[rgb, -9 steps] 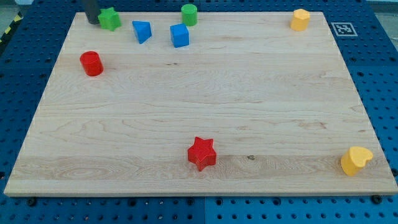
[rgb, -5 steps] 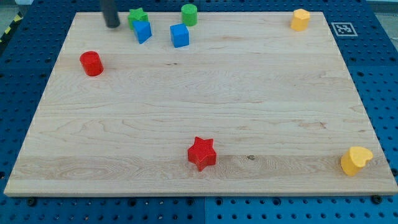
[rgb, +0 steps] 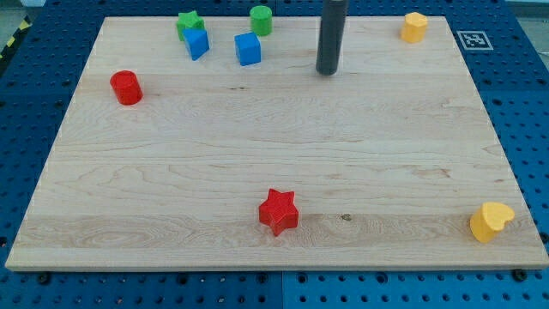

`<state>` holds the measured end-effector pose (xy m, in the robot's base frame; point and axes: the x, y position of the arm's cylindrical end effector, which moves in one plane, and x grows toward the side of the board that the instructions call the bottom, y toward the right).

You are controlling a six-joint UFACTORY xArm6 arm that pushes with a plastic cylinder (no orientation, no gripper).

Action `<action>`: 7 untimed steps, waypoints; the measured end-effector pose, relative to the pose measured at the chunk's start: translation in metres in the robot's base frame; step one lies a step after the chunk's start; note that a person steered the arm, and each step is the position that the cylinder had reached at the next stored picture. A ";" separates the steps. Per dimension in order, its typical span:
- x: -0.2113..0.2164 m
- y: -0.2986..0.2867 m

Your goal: Move the green circle closer to the blue cube

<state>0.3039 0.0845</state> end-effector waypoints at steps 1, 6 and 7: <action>-0.063 -0.007; -0.112 -0.133; -0.109 -0.134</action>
